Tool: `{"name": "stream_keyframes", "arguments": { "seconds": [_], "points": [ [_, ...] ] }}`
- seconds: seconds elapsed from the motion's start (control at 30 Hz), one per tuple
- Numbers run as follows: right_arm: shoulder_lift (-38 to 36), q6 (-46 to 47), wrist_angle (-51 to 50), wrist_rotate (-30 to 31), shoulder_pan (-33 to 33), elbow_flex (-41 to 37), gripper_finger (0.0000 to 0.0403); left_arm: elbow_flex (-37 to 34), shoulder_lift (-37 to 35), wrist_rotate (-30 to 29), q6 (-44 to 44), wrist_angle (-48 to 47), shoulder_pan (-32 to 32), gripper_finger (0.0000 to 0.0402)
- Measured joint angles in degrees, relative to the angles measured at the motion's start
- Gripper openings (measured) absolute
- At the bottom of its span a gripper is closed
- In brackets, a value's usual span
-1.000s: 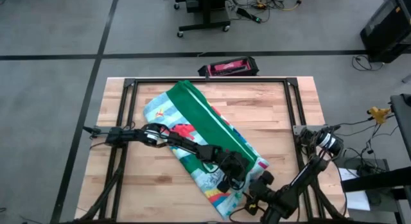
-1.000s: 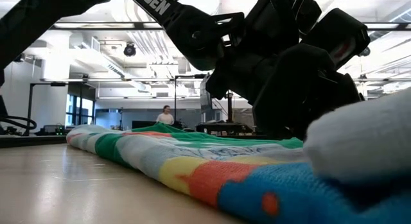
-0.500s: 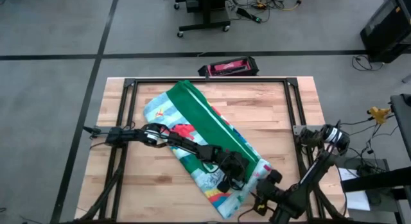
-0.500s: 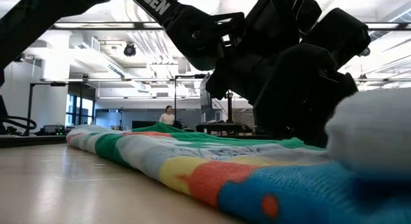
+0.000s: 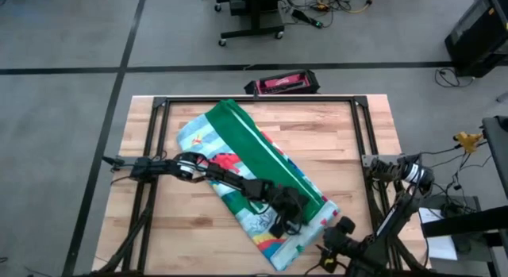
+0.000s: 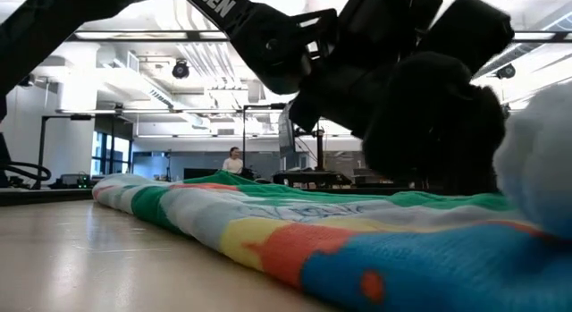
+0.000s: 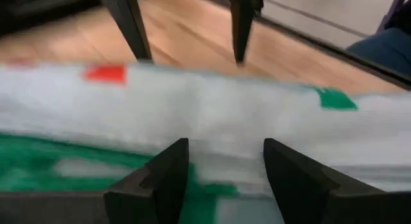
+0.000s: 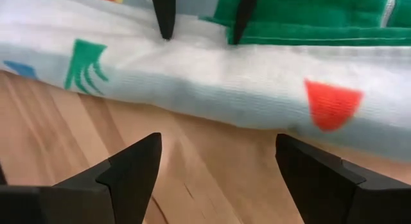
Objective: Roll towel
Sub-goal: Roll the green multi-color dinosaur print towel
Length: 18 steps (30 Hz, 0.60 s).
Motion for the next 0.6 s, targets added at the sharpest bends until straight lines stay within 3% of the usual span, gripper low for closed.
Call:
{"name": "stream_keyframes", "arguments": {
  "seconds": [0.17,0.43,0.6],
  "points": [
    [0.88,-0.02,1.83,-0.1,0.0,-0.17,0.0289,0.06,-0.4,-0.31,0.63,0.76,0.02,0.0183],
    [0.88,-1.58,0.44,0.41,-0.57,-1.03,0.03,0.23,-0.13,0.0,-0.55,11.43,3.27,0.0184],
    [0.76,-1.63,0.67,1.35,-1.56,-1.6,0.0305,0.3,2.63,0.73,-0.96,13.21,4.0,0.0177]
  ]
}}
